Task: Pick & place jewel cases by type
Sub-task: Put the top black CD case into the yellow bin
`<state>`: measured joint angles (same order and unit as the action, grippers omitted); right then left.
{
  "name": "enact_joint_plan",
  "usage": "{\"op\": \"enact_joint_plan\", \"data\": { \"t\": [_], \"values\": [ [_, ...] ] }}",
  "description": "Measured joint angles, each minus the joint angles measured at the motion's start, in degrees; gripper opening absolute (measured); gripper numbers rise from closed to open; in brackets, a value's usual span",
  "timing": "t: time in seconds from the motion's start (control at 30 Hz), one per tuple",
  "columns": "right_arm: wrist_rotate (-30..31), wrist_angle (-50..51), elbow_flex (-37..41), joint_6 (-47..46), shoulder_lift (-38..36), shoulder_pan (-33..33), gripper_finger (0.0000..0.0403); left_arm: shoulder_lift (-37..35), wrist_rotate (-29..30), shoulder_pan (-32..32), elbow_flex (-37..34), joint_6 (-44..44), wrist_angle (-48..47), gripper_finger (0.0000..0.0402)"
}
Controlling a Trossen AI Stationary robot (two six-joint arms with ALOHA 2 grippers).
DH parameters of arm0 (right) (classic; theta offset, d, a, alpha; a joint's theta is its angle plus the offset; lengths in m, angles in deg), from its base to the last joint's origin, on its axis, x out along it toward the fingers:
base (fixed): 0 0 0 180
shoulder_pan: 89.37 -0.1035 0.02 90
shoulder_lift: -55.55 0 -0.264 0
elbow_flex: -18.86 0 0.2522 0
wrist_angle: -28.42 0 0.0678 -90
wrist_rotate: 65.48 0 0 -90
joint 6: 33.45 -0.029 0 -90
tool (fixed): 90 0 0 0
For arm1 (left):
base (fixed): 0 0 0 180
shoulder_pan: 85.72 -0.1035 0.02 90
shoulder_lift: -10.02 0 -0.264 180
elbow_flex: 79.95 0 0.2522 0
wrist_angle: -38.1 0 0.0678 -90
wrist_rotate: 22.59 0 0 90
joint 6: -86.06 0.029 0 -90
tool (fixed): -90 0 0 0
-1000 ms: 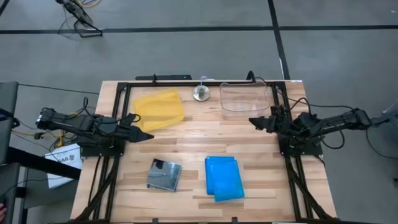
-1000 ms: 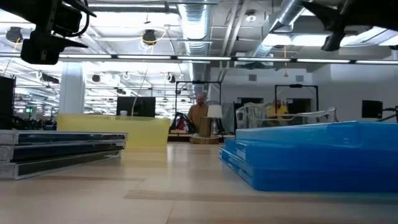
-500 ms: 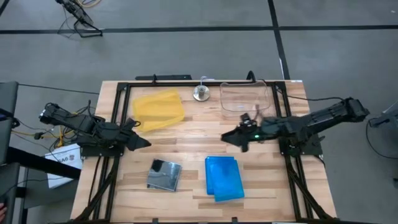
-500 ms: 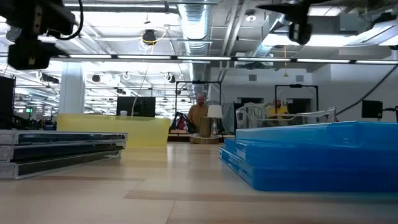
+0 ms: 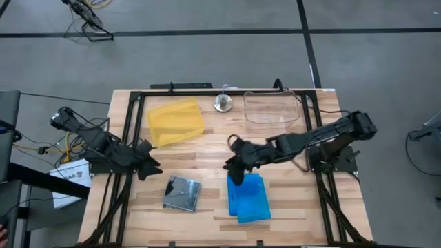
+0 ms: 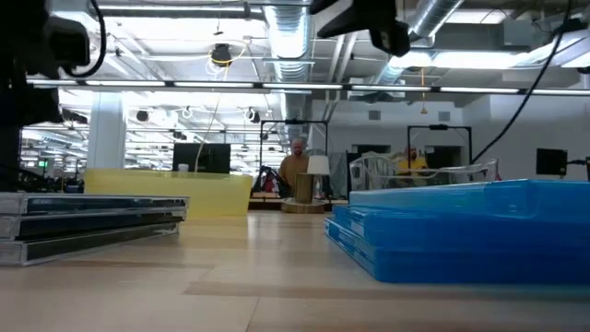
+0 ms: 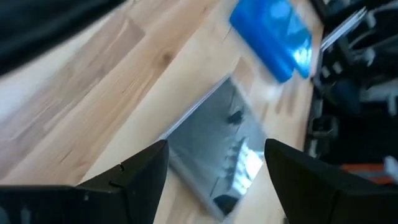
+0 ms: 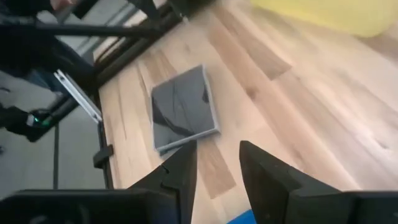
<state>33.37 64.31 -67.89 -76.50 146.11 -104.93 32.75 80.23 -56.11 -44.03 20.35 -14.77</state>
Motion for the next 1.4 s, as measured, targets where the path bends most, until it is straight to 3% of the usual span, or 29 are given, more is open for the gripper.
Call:
{"op": "enact_joint_plan", "data": {
  "t": [0.17, 0.4, 0.63, 0.87, 1.13, 1.4],
  "values": [
    [-0.2, 1.2, -5.0, 0.4, 6.6, -1.5, 0.0111, 0.0, -5.0, 3.6, -3.9, 1.3, 0.0, 0.0261],
    [-1.7, 7.1, -13.8, 7.7, 17.3, -3.5, 0.0111, 0.2, -11.5, 9.3, -8.0, 1.3, 0.6, 0.0261],
    [-1.3, 14.2, -23.2, 10.4, 27.1, -4.2, 0.0111, 0.0, -8.4, 13.8, -12.9, -7.4, 8.4, 0.0261],
    [-1.2, 15.4, -27.1, 10.7, 32.9, -3.8, 0.0111, 0.6, 1.4, 15.7, -12.6, -17.4, 9.6, 0.0261],
    [-1.6, 12.2, -28.6, 12.0, 36.4, -4.0, 0.0111, 0.8, -0.4, 16.1, -12.6, -28.8, 9.6, 0.0261],
    [-1.5, 8.6, -28.3, 10.0, 38.3, -4.0, 0.0111, 5.8, -0.3, 16.1, -12.7, -32.2, 14.8, 0.0261]
  ]
}}
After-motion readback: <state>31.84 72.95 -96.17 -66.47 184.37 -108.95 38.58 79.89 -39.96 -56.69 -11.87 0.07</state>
